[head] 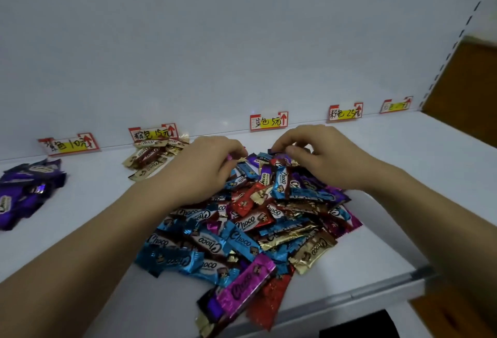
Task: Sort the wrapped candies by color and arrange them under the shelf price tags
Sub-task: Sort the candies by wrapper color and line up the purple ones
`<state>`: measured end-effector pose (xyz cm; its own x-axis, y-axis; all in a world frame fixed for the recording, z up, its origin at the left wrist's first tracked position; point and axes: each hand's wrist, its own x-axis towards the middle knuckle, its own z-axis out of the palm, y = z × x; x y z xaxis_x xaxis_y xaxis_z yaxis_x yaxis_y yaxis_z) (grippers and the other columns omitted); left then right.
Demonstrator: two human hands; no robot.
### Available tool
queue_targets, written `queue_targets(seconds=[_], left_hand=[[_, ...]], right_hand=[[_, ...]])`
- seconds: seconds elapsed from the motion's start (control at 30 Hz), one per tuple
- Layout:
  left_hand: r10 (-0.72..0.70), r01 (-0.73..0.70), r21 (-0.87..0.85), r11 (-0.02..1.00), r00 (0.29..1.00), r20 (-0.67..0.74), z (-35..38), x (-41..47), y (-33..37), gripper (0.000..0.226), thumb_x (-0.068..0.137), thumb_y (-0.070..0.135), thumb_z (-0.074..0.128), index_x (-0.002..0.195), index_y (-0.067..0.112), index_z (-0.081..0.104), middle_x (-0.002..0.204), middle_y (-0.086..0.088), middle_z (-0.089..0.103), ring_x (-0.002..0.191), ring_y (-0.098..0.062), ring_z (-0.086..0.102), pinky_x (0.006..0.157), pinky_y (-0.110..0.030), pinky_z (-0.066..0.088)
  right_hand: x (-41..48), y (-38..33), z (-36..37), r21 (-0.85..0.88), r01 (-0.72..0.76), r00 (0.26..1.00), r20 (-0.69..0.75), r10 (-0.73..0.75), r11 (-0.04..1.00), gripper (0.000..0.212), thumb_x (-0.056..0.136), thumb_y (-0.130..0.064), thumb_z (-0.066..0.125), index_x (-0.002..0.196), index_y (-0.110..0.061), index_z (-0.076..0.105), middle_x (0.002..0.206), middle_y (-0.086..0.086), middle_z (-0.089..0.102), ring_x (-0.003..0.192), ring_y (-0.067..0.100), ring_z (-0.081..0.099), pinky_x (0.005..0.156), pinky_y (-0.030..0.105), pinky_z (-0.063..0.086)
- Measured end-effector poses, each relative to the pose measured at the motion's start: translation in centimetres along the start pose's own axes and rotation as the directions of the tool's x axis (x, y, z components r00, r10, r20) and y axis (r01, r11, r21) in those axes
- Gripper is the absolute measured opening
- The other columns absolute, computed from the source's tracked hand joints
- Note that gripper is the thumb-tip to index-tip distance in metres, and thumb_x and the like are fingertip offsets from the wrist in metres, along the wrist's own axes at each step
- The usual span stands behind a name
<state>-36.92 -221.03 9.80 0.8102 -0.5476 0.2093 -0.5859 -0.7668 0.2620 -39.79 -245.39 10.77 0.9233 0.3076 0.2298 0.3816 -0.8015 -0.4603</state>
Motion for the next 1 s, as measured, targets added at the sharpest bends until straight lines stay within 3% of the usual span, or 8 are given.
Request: queue_targets(seconds=[0.07,0.2,0.37,0.57,0.7,0.9,1.0], left_hand=[[0.007,-0.008,0.031,0.999,1.000,0.030,0.8,1.1,0.0,0.029,0.102,0.020,0.053,0.127,0.027,0.064,0.126,0.006,0.065,0.113,-0.012,0.058,0.091,-0.024,0.042],[-0.037,0.039,-0.023,0.999,0.997,0.062,1.8,3.8,0.4,0.037,0.103,0.020,0.049,0.140,0.020,0.053,0.130,-0.001,0.060,0.113,-0.016,0.057,0.093,-0.026,0.042],[-0.075,0.072,0.022,0.997,0.982,0.172,2.7,5.9,0.6,0.031,0.102,0.026,0.053,0.132,0.023,0.059,0.113,-0.002,0.047,0.107,-0.023,0.055,0.089,-0.032,0.043],[-0.046,0.046,0.003,0.999,0.992,0.118,1.8,5.7,0.4,0.013,0.093,0.029,0.069,0.106,0.025,0.066,0.103,0.007,0.050,0.089,-0.011,0.048,0.076,-0.025,0.036],[-0.097,0.105,-0.147,0.984,0.993,0.060,1.2,4.9,0.0,0.004,0.094,0.023,0.069,0.091,0.025,0.066,0.088,0.013,0.062,0.074,0.001,0.054,0.059,-0.014,0.034],[-0.296,0.248,-0.387,0.888,0.953,-0.070,-1.2,2.0,-1.4,0.004,0.093,0.020,0.069,0.089,0.021,0.068,0.080,0.002,0.070,0.075,-0.012,0.066,0.070,-0.027,0.052],[-0.374,0.288,-0.468,0.836,0.922,-0.101,-2.4,-0.4,-2.9,0.003,0.094,0.016,0.067,0.093,0.020,0.068,0.074,0.001,0.072,0.065,-0.006,0.067,0.067,-0.027,0.050]], right_hand=[[0.7,-0.5,0.6,-0.090,0.069,0.993,0.098,-0.060,0.994,0.026,0.103,-0.022,0.051,0.121,-0.027,0.069,0.116,-0.010,0.064,0.103,0.006,0.054,0.089,0.027,0.044],[1.2,-0.8,1.4,-0.172,0.136,0.959,0.271,-0.086,0.976,0.027,0.102,-0.031,0.053,0.125,-0.033,0.067,0.109,-0.006,0.057,0.101,0.006,0.044,0.086,0.026,0.035],[1.2,-0.2,1.3,-0.134,0.106,0.967,0.246,-0.071,0.985,0.016,0.097,-0.037,0.061,0.113,-0.035,0.064,0.108,-0.007,0.054,0.101,0.011,0.049,0.087,0.028,0.040],[0.9,0.0,0.7,-0.087,0.097,0.984,0.159,-0.083,0.991,0.015,0.091,-0.035,0.072,0.103,-0.032,0.066,0.103,-0.012,0.062,0.093,0.006,0.056,0.081,0.024,0.046],[0.8,-0.1,-0.4,0.012,0.042,0.994,0.098,-0.043,0.999,0.011,0.086,-0.029,0.078,0.093,-0.030,0.069,0.085,-0.013,0.068,0.080,0.003,0.062,0.070,0.019,0.051],[0.9,-0.9,-1.0,0.337,-0.072,0.995,-0.035,0.089,0.939,0.009,0.085,-0.017,0.079,0.092,-0.018,0.073,0.078,0.001,0.073,0.072,0.013,0.071,0.070,0.022,0.058],[1.5,-2.3,-0.4,0.473,-0.157,0.982,-0.013,0.186,0.867,0.007,0.087,-0.012,0.076,0.094,-0.011,0.073,0.073,0.008,0.074,0.070,0.026,0.071,0.069,0.032,0.059]])
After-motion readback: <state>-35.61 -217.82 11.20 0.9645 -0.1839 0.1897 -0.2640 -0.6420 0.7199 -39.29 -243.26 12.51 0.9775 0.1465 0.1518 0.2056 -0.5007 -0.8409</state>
